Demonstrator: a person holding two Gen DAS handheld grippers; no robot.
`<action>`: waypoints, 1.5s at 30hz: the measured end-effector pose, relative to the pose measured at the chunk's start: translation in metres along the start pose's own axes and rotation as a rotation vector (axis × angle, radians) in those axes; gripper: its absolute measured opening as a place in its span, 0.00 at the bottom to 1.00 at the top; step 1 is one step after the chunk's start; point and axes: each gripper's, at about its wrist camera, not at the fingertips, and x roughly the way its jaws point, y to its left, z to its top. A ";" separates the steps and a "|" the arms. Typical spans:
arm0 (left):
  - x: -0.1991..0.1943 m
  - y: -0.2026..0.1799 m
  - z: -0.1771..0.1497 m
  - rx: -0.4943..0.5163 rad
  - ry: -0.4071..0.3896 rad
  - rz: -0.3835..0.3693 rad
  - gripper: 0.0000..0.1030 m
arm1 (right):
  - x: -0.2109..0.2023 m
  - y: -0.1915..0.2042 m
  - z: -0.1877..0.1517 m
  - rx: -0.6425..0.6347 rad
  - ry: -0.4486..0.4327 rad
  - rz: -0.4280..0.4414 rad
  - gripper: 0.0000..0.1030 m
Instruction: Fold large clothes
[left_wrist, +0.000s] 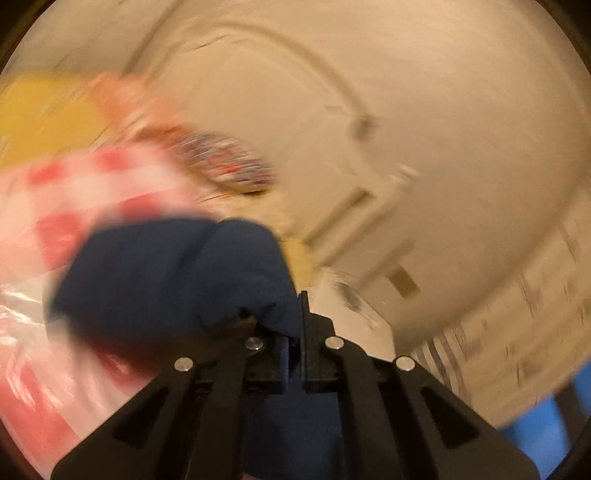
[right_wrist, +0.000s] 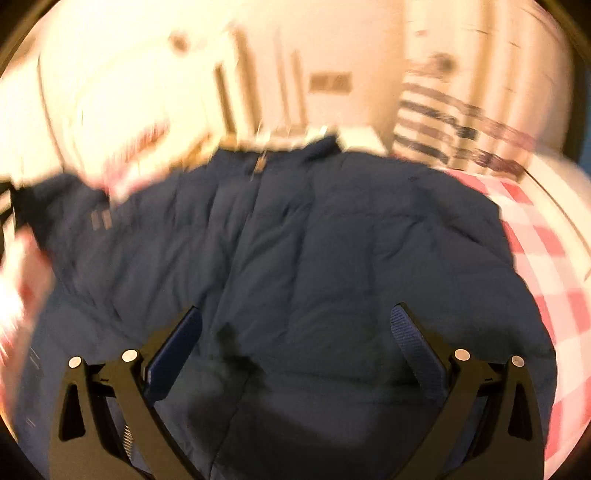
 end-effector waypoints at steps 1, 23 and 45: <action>-0.008 -0.036 -0.012 0.085 0.003 -0.053 0.03 | -0.010 -0.017 0.002 0.096 -0.056 0.010 0.95; 0.006 -0.262 -0.343 1.164 0.452 -0.238 0.85 | -0.055 -0.101 -0.007 0.477 -0.325 0.111 0.95; 0.020 -0.028 -0.209 0.286 0.358 0.271 0.88 | -0.015 0.112 -0.002 -0.448 -0.068 0.123 0.95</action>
